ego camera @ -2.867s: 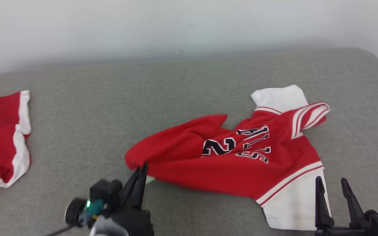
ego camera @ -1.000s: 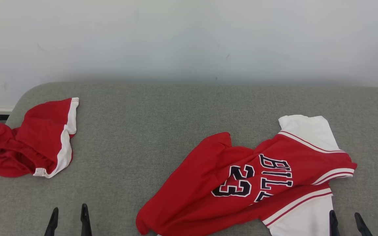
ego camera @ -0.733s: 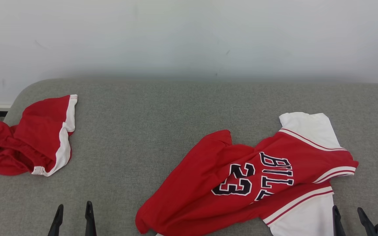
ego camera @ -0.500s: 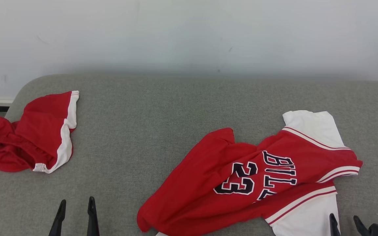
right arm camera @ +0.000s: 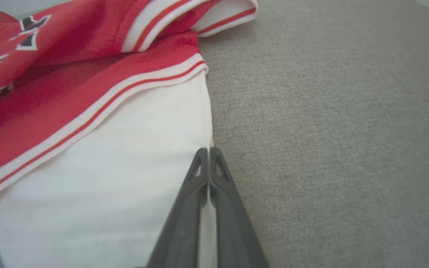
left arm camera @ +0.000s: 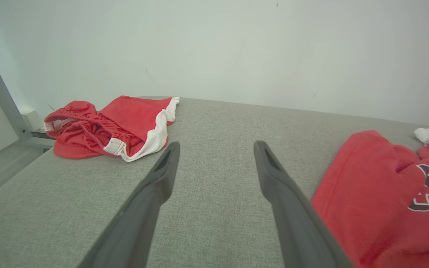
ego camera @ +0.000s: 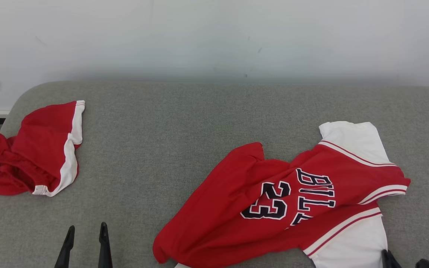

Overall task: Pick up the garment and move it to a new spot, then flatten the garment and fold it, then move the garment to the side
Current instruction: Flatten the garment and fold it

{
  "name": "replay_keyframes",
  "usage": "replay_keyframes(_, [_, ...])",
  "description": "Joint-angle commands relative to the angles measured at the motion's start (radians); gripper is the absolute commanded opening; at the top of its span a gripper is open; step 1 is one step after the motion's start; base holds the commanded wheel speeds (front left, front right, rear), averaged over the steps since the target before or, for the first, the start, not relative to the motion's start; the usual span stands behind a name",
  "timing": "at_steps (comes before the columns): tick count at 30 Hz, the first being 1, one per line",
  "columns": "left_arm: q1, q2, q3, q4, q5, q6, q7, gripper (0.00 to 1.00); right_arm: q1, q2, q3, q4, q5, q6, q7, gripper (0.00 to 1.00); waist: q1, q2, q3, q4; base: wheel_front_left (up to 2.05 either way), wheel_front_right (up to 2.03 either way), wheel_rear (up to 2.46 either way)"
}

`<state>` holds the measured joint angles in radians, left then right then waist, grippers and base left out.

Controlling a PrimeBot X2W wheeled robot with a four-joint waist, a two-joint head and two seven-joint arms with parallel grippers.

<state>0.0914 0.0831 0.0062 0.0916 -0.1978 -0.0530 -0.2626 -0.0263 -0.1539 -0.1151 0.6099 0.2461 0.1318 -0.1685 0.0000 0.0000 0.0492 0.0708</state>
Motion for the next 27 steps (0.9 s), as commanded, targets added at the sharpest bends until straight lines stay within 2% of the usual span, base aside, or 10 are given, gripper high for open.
replay_keyframes(1, [-0.013, -0.006, 0.005, 0.003, 0.009, -0.007, -0.003, 1.00, 0.032, 0.001, -0.013, -0.027, 0.017, -0.002, -0.016, 0.00, 0.0000, 0.0000, 0.000, -0.003, 0.00, 0.00, 0.00])
replay_keyframes(9, [-0.012, -0.016, 0.017, 0.011, 0.014, -0.017, -0.003, 1.00, 0.167, 0.022, -0.039, -0.195, 0.037, -0.002, 0.027, 0.00, 0.0000, 0.0000, -0.001, -0.020, 0.00, 0.00, 0.00])
replay_keyframes(10, [-0.011, -0.018, 0.018, 0.012, 0.015, -0.018, -0.003, 1.00, 0.179, 0.024, -0.042, -0.217, 0.037, -0.002, 0.039, 0.05, 0.0000, 0.0000, -0.001, -0.024, 0.00, 0.00, 0.00])
replay_keyframes(11, [-0.011, -0.020, 0.019, 0.013, 0.016, -0.020, -0.003, 1.00, 0.191, 0.026, -0.048, -0.238, 0.038, -0.002, 0.050, 0.35, 0.0000, 0.0000, -0.002, -0.026, 0.00, 0.00, 0.00])
replay_keyframes(12, [-0.012, -0.021, 0.020, 0.014, 0.017, -0.022, -0.003, 1.00, 0.202, 0.028, -0.055, -0.257, 0.038, -0.002, 0.059, 1.00, 0.0000, 0.0000, -0.003, -0.027, 0.00, 0.00, 0.00])
replay_keyframes(20, [-0.006, -0.027, 0.028, 0.022, 0.024, -0.029, -0.003, 1.00, 0.169, -0.003, -0.067, -0.381, 0.004, -0.002, 0.085, 1.00, 0.0000, 0.0000, -0.022, -0.032, 0.00, 0.00, 0.00])
replay_keyframes(27, [-0.010, -0.029, 0.027, 0.023, 0.031, -0.035, -0.003, 1.00, 0.031, -0.079, -0.055, -0.376, -0.010, -0.002, 0.146, 1.00, 0.0000, 0.0000, -0.025, -0.017, 0.00, 0.00, 0.00])
